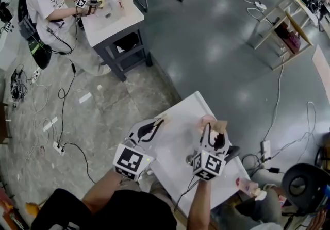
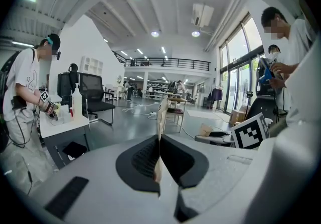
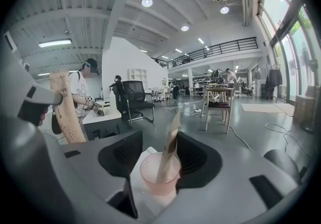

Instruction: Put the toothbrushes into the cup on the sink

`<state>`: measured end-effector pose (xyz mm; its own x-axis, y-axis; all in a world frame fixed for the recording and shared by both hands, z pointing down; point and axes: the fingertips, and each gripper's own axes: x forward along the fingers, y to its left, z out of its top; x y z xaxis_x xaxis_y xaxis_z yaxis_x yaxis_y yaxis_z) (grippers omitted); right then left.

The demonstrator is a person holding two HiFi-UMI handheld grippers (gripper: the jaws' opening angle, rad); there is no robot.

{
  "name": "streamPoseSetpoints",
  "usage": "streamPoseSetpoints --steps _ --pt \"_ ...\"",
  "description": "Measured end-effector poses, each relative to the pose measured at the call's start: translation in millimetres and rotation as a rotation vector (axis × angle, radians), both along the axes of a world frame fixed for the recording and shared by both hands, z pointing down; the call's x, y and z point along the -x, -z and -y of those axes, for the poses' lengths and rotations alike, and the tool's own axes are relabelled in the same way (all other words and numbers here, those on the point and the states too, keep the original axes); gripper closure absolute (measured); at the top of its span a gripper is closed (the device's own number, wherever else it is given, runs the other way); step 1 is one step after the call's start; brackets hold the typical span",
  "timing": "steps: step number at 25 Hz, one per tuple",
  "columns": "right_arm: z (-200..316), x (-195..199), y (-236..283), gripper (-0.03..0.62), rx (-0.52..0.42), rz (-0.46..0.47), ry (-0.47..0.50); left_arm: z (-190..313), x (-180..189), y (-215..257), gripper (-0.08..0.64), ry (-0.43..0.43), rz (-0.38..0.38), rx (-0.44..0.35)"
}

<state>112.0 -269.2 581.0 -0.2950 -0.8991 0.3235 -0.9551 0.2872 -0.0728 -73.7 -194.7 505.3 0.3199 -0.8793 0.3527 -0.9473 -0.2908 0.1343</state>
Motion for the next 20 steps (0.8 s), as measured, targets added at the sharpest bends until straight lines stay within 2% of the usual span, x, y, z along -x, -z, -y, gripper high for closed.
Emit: streamPoseSetpoints --steps 7,14,20 --pt "-7.2 -3.7 20.7 0.390 -0.029 -0.006 -0.015 -1.8 -3.6 22.7 0.554 -0.031 0.008 -0.068" --pt "-21.5 -3.4 52.3 0.390 -0.068 -0.022 -0.041 -14.6 -4.8 46.1 0.554 -0.055 -0.020 -0.081" --pt "-41.1 -8.8 80.1 0.397 -0.091 0.041 -0.065 -23.7 -13.6 78.2 0.554 -0.110 -0.014 -0.159"
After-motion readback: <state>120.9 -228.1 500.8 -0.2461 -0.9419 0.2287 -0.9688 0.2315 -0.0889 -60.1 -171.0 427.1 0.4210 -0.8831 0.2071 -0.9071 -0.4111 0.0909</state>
